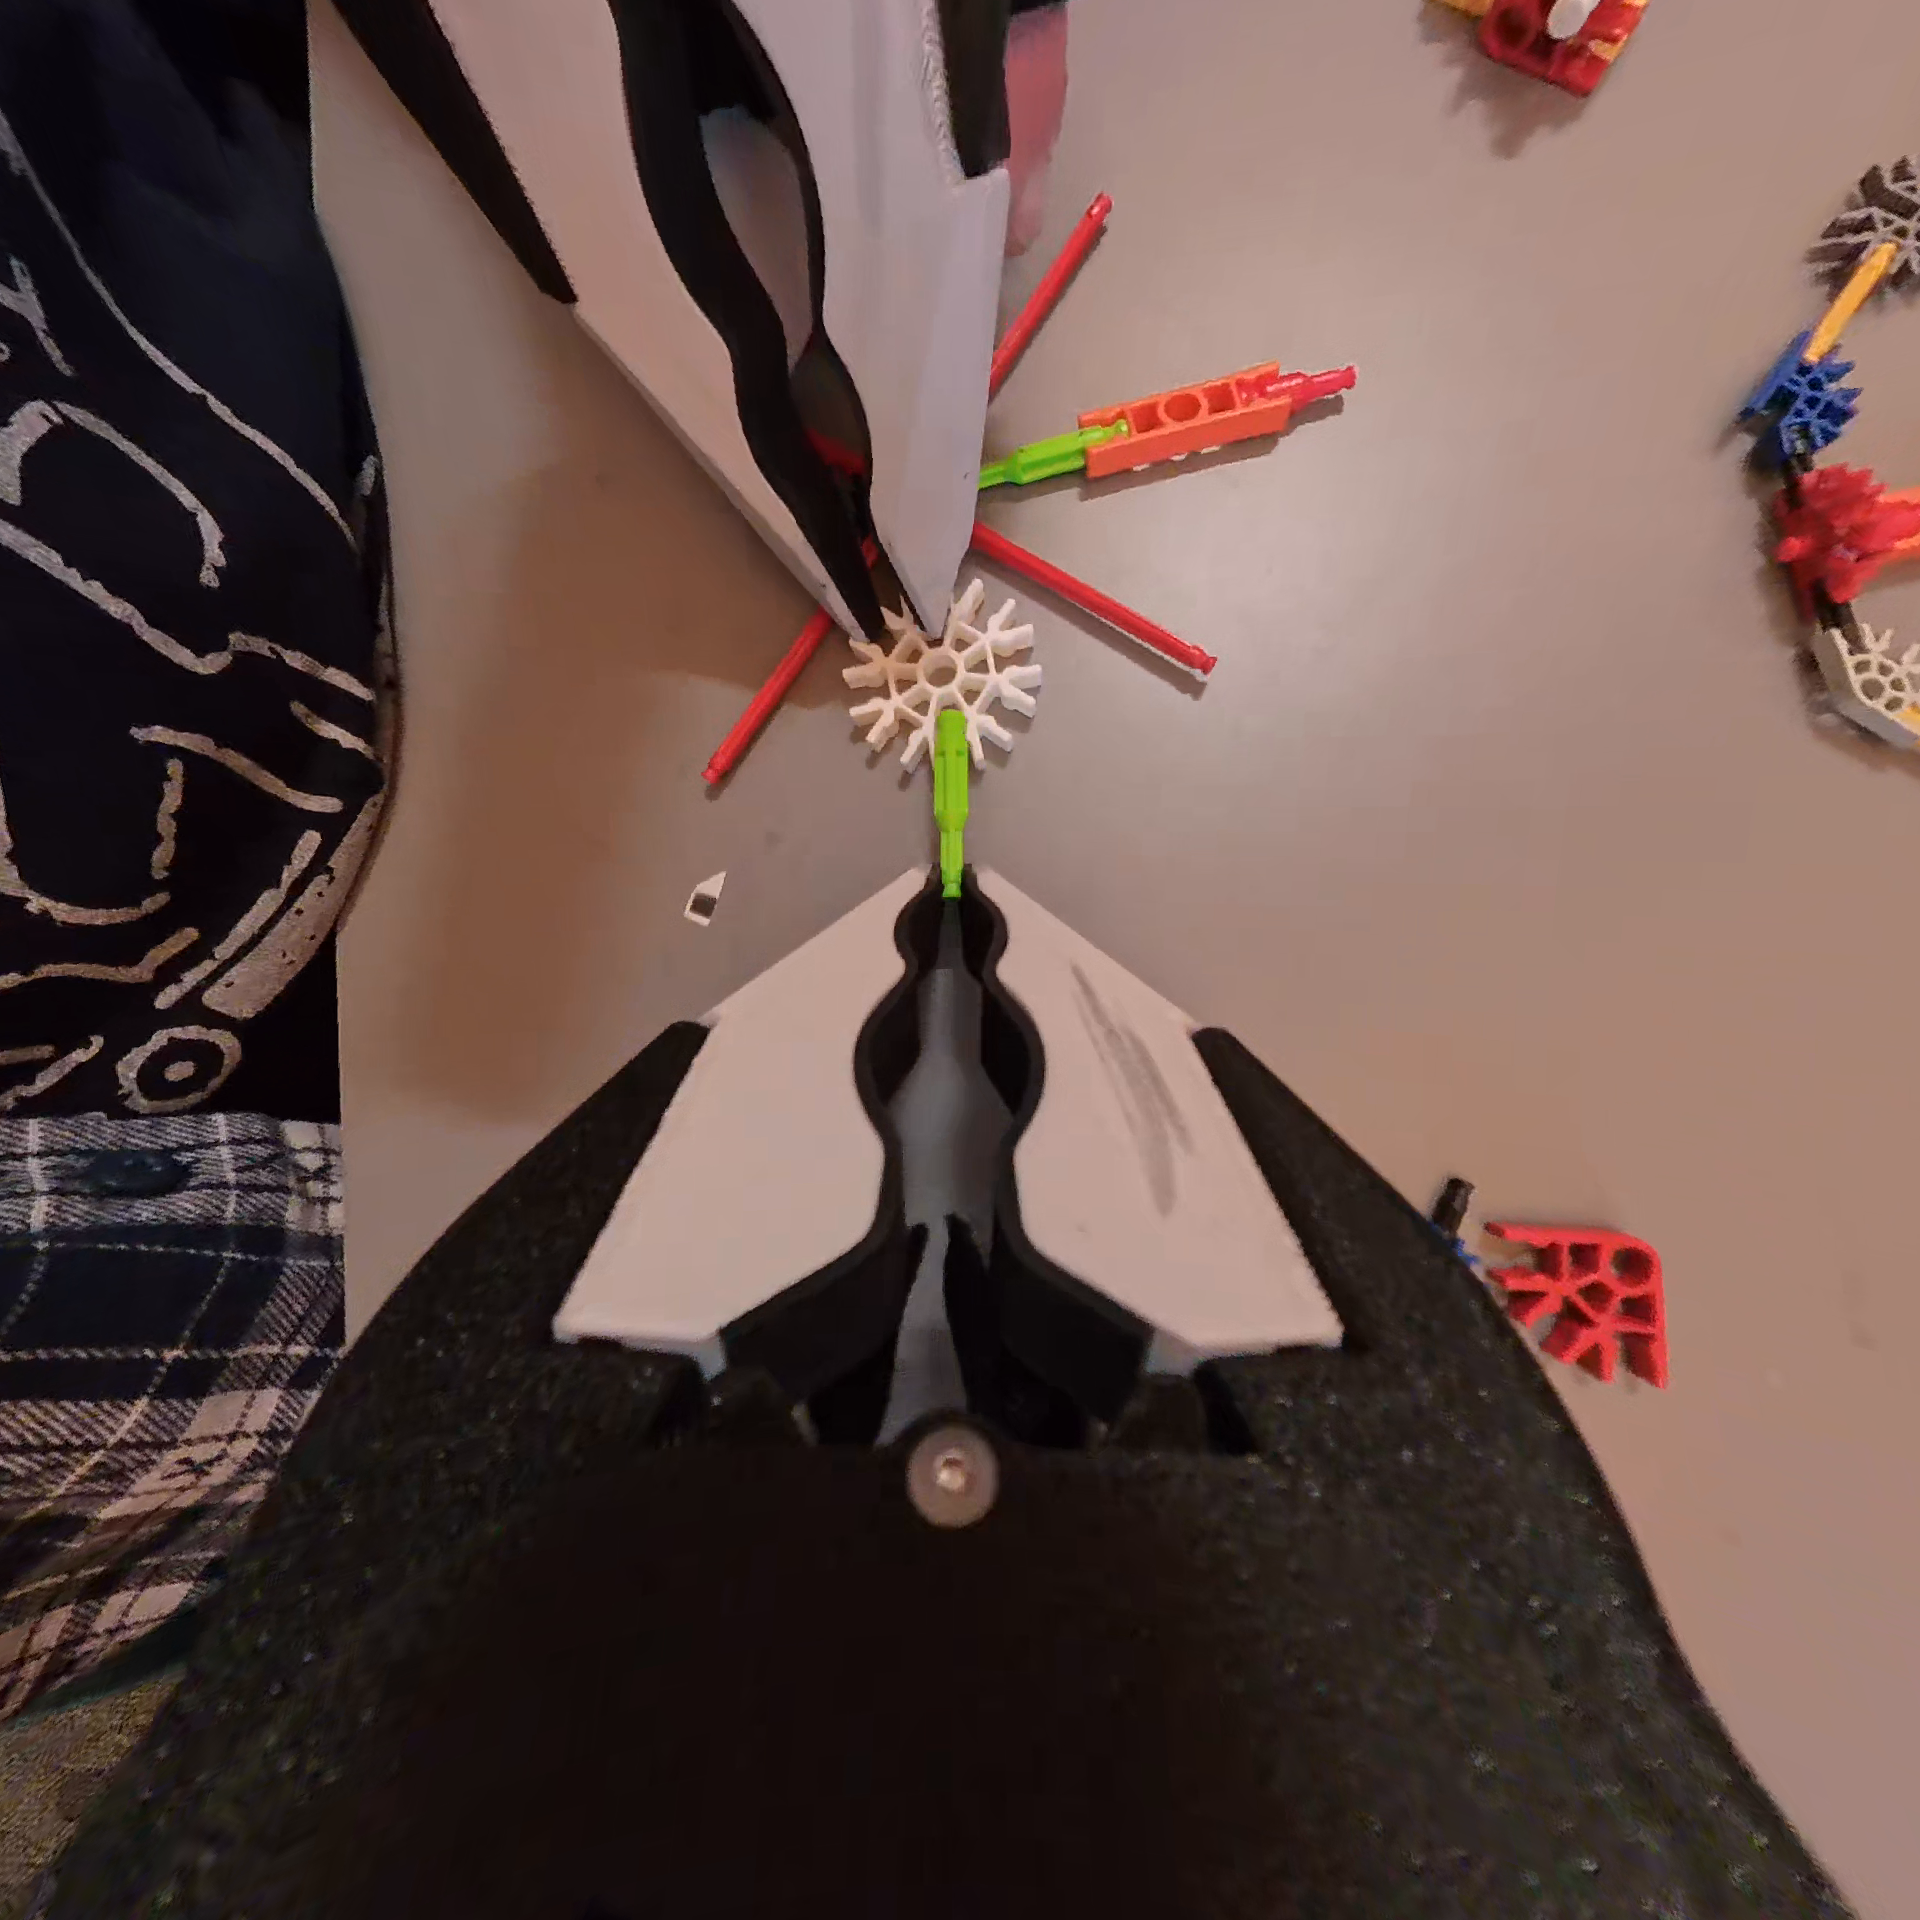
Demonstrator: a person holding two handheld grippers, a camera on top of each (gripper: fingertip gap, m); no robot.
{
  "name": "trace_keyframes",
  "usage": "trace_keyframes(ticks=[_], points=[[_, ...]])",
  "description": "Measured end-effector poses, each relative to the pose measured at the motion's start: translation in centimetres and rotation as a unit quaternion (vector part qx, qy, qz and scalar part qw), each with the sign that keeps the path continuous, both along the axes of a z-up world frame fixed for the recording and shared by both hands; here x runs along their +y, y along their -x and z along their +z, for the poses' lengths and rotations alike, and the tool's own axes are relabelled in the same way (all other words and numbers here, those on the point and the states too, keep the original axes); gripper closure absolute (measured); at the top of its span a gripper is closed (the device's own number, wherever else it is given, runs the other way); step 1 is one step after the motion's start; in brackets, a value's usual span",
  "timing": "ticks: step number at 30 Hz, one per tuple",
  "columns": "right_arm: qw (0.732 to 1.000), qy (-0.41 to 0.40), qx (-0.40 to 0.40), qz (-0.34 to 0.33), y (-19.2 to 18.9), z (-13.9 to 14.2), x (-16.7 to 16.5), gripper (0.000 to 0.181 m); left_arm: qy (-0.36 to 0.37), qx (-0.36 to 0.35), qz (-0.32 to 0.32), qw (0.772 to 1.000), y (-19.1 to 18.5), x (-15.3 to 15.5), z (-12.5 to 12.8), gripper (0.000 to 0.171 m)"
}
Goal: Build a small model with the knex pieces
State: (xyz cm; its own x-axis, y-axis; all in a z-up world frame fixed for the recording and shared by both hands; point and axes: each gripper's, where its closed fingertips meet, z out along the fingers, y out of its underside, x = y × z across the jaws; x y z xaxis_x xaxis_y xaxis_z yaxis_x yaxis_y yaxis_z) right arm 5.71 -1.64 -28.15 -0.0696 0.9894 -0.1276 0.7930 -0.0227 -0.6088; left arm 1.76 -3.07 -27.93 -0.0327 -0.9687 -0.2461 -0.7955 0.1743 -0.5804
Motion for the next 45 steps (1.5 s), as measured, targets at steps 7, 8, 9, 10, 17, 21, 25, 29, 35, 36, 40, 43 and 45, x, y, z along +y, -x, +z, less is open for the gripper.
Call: trace_keyframes(ticks=[7, 8, 9, 10, 17, 21, 25, 29, 35, 36, 40, 43, 45], points=[[1.000, 0.000, -0.011, 0.015, 0.1, -0.1, 0.1, 0.180, 0.000, -0.003, -0.007, 1.000, 0.0, -0.1, 0.0, 0.163], [1.000, 0.000, -0.015, 0.016, 0.1, -0.1, 0.1, 0.179, 0.001, -0.003, -0.007, 1.000, 0.0, -0.1, 0.0, 0.163], [1.000, -0.001, -0.019, 0.018, 0.1, -0.1, 0.2, 0.179, 0.001, -0.003, -0.007, 1.000, 0.0, -0.1, 0.0, 0.163], [1.000, -0.003, -0.023, 0.021, 0.1, -0.1, 0.2, 0.179, 0.000, -0.002, -0.007, 1.000, 0.0, -0.2, 0.0, 0.163], [0.998, -0.007, -0.050, 0.036, 0.1, -0.1, 0.2, 0.178, -0.001, -0.004, -0.008, 1.000, 0.0, -0.2, 0.1, 0.163], [0.997, -0.010, -0.059, 0.038, 0.1, -0.1, 0.2, 0.171, -0.001, -0.005, -0.009, 1.000, 0.0, -0.3, 0.1, 0.163], [0.997, -0.044, -0.059, 0.026, 0.1, 0.6, 1.0, 0.162, -0.001, -0.006, -0.009, 1.000, 0.0, -0.3, 0.1, 0.163], [0.998, -0.056, -0.024, 0.025, 1.6, 2.2, 0.2, 0.181, 0.001, -0.008, -0.010, 1.000, 0.0, -0.3, 0.0, 0.163], [0.998, -0.046, -0.030, 0.009, 2.6, 0.7, 0.1, 0.181, 0.000, -0.008, -0.009, 1.000, 0.0, -0.2, 0.0, 0.163], [0.999, -0.044, -0.031, 0.009, 2.7, 0.6, 0.1, 0.181, 0.000, -0.008, -0.009, 1.000, 0.0, -0.2, 0.0, 0.163], [0.998, -0.049, -0.040, 0.010, 2.6, 0.5, 0.0, 0.181, 0.001, -0.009, -0.009, 1.000, -0.1, -0.1, 0.0, 0.163], [0.997, -0.056, -0.049, 0.011, 2.6, 0.4, -0.1, 0.181, 0.001, -0.009, -0.009, 1.000, -0.1, -0.1, -0.1, 0.163], [0.996, -0.061, -0.063, 0.013, 2.6, 0.4, -0.1, 0.181, 0.002, -0.010, -0.008, 1.000, -0.1, -0.1, -0.1, 0.163]])
